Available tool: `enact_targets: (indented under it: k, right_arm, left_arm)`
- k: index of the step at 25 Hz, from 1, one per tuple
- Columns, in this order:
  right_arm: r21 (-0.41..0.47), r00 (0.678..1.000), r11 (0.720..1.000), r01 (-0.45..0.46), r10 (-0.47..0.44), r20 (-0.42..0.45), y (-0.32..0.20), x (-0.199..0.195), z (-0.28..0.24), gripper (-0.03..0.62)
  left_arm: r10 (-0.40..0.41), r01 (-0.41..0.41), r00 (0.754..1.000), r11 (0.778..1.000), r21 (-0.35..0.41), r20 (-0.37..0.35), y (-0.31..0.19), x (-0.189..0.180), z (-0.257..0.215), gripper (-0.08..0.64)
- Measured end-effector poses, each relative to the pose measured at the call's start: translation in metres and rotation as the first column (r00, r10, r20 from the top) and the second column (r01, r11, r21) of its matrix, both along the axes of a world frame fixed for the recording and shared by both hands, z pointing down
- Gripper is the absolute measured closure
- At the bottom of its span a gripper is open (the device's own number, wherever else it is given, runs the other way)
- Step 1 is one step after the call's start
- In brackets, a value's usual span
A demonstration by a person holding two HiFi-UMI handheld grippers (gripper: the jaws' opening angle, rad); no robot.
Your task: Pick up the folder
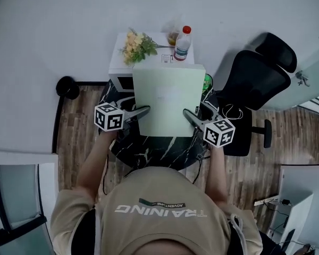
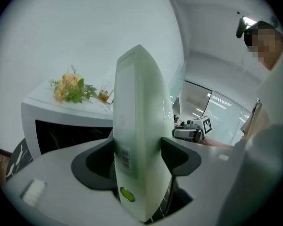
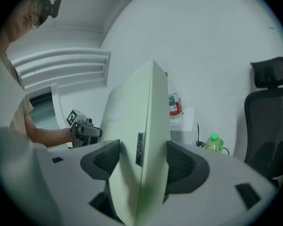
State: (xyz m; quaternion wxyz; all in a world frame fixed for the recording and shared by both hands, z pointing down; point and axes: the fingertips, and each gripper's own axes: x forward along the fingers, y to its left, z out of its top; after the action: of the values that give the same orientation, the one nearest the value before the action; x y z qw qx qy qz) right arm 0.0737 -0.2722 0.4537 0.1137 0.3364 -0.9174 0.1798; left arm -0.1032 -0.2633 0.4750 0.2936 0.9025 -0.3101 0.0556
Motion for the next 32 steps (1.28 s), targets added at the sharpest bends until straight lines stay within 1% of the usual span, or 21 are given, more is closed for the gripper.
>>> enact_targets:
  k: [2, 6, 11, 14, 17, 20, 23, 25, 28, 32]
  right_arm:
    - [0.054, 1.000, 0.998, 0.012, -0.012, -0.004, -0.005, 0.002, -0.023, 0.322]
    - [0.127, 1.000, 0.992, 0.014, -0.016, 0.015, -0.009, 0.002, -0.057, 0.322]
    - [0.207, 0.999, 0.978, -0.002, -0.005, 0.034, -0.010, -0.001, -0.094, 0.322]
    - [0.241, 0.999, 0.971, -0.007, -0.003, 0.040, -0.010, -0.002, -0.113, 0.322]
    - [0.257, 0.999, 0.966, -0.018, 0.006, 0.044, -0.006, -0.001, -0.132, 0.322]
    - [0.295, 0.999, 0.955, -0.027, 0.018, 0.031, -0.002, 0.000, -0.149, 0.322]
    - [0.313, 0.999, 0.949, -0.033, 0.023, 0.034, 0.000, -0.002, -0.156, 0.322]
    - [0.316, 0.999, 0.948, -0.039, 0.027, 0.042, 0.002, -0.003, -0.157, 0.322]
    - [0.313, 0.999, 0.949, -0.039, 0.027, 0.045, 0.002, -0.002, -0.157, 0.322]
    - [0.294, 0.999, 0.956, -0.023, 0.015, 0.029, 0.001, -0.003, -0.154, 0.322]
  left_arm:
    - [-0.006, 0.006, 1.000, 0.998, 0.060, 0.007, -0.004, 0.003, -0.023, 0.261]
    - [-0.026, 0.022, 0.999, 0.987, 0.159, 0.022, -0.008, 0.002, -0.063, 0.261]
    - [-0.032, 0.016, 0.998, 0.960, 0.279, 0.053, -0.012, -0.001, -0.106, 0.261]
    - [-0.031, 0.008, 0.997, 0.944, 0.330, 0.064, -0.012, -0.002, -0.127, 0.261]
    - [-0.026, 0.002, 0.998, 0.931, 0.364, 0.062, -0.009, -0.001, -0.146, 0.261]
    - [-0.020, -0.009, 0.997, 0.917, 0.399, 0.068, -0.009, -0.001, -0.163, 0.261]
    - [-0.022, -0.016, 0.996, 0.900, 0.435, 0.082, -0.007, -0.002, -0.174, 0.261]
    - [-0.022, -0.018, 0.996, 0.894, 0.448, 0.085, -0.005, -0.002, -0.177, 0.260]
    - [-0.026, -0.015, 0.996, 0.894, 0.448, 0.083, -0.005, -0.002, -0.178, 0.260]
    - [-0.041, 0.006, 0.996, 0.901, 0.433, 0.073, -0.003, -0.002, -0.173, 0.259]
